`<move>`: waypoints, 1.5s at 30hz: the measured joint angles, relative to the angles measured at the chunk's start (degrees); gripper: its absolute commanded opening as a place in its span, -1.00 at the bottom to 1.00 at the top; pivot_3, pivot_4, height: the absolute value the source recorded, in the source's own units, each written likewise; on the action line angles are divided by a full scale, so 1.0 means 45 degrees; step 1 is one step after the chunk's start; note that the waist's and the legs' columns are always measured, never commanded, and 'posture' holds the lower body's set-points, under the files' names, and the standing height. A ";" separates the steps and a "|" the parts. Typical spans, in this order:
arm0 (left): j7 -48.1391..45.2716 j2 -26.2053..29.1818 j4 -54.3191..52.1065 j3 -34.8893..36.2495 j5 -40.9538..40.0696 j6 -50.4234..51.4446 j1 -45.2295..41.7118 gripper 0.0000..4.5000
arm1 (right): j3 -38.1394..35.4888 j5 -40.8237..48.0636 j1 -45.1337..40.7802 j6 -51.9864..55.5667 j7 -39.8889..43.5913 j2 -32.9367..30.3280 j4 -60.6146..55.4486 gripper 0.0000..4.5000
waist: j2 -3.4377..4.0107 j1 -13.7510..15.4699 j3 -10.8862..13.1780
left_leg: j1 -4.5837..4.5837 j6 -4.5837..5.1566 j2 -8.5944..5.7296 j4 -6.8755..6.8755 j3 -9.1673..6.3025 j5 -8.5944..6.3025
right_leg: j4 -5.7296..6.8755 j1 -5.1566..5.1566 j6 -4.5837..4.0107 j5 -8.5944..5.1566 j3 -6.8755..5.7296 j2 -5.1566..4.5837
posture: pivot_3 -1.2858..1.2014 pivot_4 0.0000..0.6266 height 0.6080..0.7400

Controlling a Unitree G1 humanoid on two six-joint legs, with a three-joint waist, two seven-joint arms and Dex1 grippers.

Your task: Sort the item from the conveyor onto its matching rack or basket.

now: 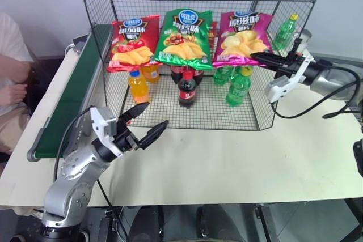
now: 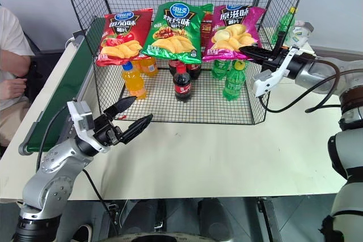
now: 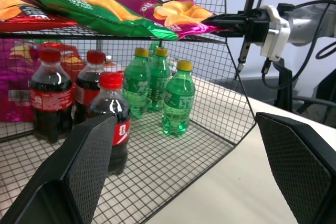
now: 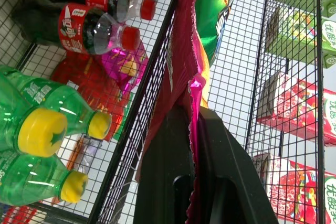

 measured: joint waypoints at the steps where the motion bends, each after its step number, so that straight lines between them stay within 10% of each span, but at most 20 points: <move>1: 0.0018 0.0000 -0.0001 -0.0002 0.0000 0.0000 0.0000 1.00 | 0.0134 -0.0096 -0.0062 0.0014 -0.0151 0.0008 0.0095 -0.98 | 0.0000 -0.0001 0.0000 | 0.0000 -0.0001 0.0000 0.0000 0.0001 0.0000 | 0.0002 -0.0001 0.0000 0.0000 0.0001 0.0001 | 0.03 -0.52 0.98; 4: 0.0065 0.0000 -0.0009 -0.0004 -0.0002 0.0001 0.0012 1.00 | 0.0663 -0.0511 -0.0394 0.0138 -0.0748 0.0016 0.0421 -0.98 | 0.0000 -0.0001 0.0000 | 0.0000 -0.0001 0.0000 0.0000 0.0003 0.0001 | 0.0005 -0.0004 0.0000 0.0000 0.0004 0.0001 | 0.03 -0.52 0.98; 12: 0.0099 -0.0003 -0.0072 -0.0010 -0.0003 0.0000 0.0097 1.00 | 0.1004 -0.0354 -0.0721 0.0113 -0.1233 -0.0153 0.0696 0.58 | 0.0001 0.0002 -0.0002 | 0.0004 -0.0001 0.0001 0.0014 0.0010 0.0001 | 0.0017 0.0000 0.0000 0.0000 0.0012 0.0001 | 0.03 -0.52 0.98; 20: 0.0082 -0.0013 -0.0084 -0.0013 -0.0004 -0.0012 0.0205 1.00 | 0.0093 0.2738 0.0920 -0.1739 0.1474 -0.1440 0.0552 0.58 | 0.0002 0.0001 -0.0001 | -0.0002 0.0008 -0.0004 0.0017 0.0012 -0.0004 | 0.0011 0.0003 0.0001 0.0000 0.0013 -0.0012 | 0.03 -0.52 0.98; 27: -0.0149 0.0000 0.0052 0.0006 -0.0004 -0.0050 0.0101 1.00 | -0.0571 0.9713 0.4427 -0.2163 0.5711 -0.2088 -0.2222 0.58 | 0.0012 -0.0168 -0.0007 | 0.0020 0.0040 0.0012 0.0029 0.0001 -0.0020 | 0.0046 0.0023 0.0003 0.0001 0.0011 -0.0005 | 0.03 -0.52 0.98; 37: -0.0822 0.0609 0.0572 0.0449 -0.0038 -0.0053 -0.0248 1.00 | -0.2025 2.4248 1.1484 0.8570 1.0607 -0.2107 -1.4833 0.58 | 0.0023 0.0139 -0.0013 | 0.0027 0.0098 0.0028 0.0048 -0.0062 -0.0054 | 0.0039 0.0073 0.0004 0.0002 -0.0054 0.0005 | 0.03 -0.52 0.98; 45: -0.2144 0.3024 0.1294 0.2934 -0.1258 0.0909 0.0992 1.00 | -0.5709 2.8178 1.6227 1.3749 1.5036 -0.2831 -1.7197 0.58 | 0.0016 0.0419 -0.0009 | 0.0013 0.0129 0.0011 0.0043 -0.0061 -0.0072 | -0.0017 0.0079 0.0002 0.0001 -0.0061 -0.0017 | 0.03 -0.52 0.98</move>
